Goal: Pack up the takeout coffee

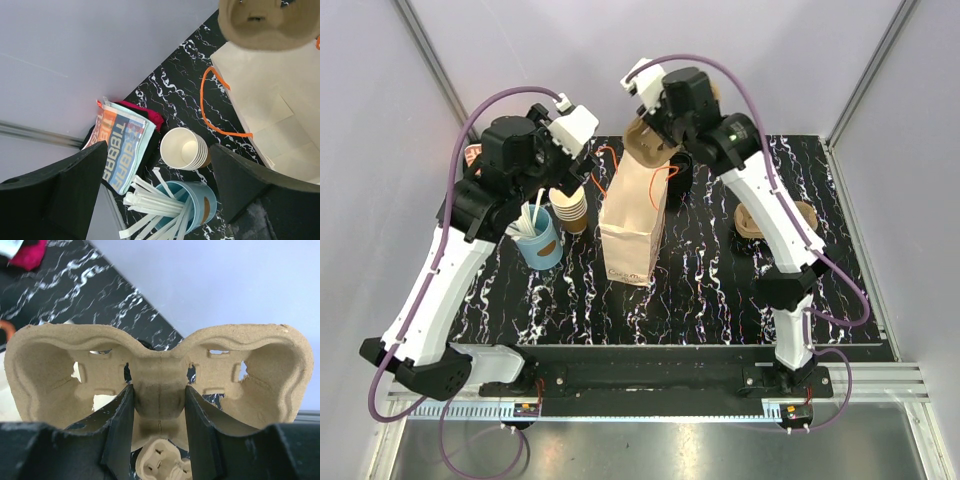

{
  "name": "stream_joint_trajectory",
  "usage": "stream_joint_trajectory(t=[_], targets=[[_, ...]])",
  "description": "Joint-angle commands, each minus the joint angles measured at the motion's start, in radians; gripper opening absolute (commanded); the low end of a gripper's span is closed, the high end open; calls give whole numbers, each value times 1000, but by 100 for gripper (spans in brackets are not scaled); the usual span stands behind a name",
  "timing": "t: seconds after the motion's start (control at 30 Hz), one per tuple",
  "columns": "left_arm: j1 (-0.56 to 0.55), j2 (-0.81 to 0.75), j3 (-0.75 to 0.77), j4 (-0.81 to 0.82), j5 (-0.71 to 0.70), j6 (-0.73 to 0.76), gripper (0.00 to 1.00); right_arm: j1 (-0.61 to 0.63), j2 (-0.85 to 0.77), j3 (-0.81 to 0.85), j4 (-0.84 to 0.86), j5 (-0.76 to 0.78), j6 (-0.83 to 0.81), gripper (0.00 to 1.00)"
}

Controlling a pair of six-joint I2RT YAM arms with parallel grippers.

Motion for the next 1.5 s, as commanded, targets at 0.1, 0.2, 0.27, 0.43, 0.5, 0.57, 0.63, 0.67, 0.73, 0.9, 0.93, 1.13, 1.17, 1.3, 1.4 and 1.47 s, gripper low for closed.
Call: stream_joint_trajectory(t=[0.1,0.2,0.27,0.43,0.5,0.57,0.63,0.67,0.73,0.9,0.93,1.13,1.17,1.3,1.4,1.47], targets=[[39,-11,-43,103,33,-42,91,100,-95,-138,41,68,-73,35],[82,-8,-55,135,98,-83,92,127,-110,-174,30,76,-74,34],[110,-6,-59,156,185,-109,93,137,-116,-194,18,79,-74,34],[167,3,-57,175,357,-168,93,159,-120,-209,-16,82,-67,34],[168,9,-60,175,394,-180,93,162,-120,-210,-21,82,-62,34],[168,17,-68,181,435,-194,93,168,-120,-210,-31,76,-59,34],[168,20,-74,190,469,-208,93,173,-120,-209,-44,70,-53,34],[170,22,-83,196,478,-211,93,174,-121,-210,-50,67,-50,34],[170,25,-91,207,500,-226,93,176,-121,-210,-61,62,-44,34],[173,37,-123,242,509,-246,93,182,-127,-220,-79,47,-27,34],[173,38,-132,248,506,-246,92,182,-130,-223,-79,45,-24,34],[187,41,-178,300,503,-258,88,182,-133,-244,-79,33,-10,33],[190,41,-183,305,506,-260,88,183,-133,-246,-79,33,-8,33],[217,46,-206,360,546,-286,83,182,-133,-246,-79,30,-2,33],[254,46,-244,420,601,-332,76,183,-136,-246,-77,21,4,34],[269,51,-259,452,630,-359,72,182,-136,-249,-73,18,4,34]])
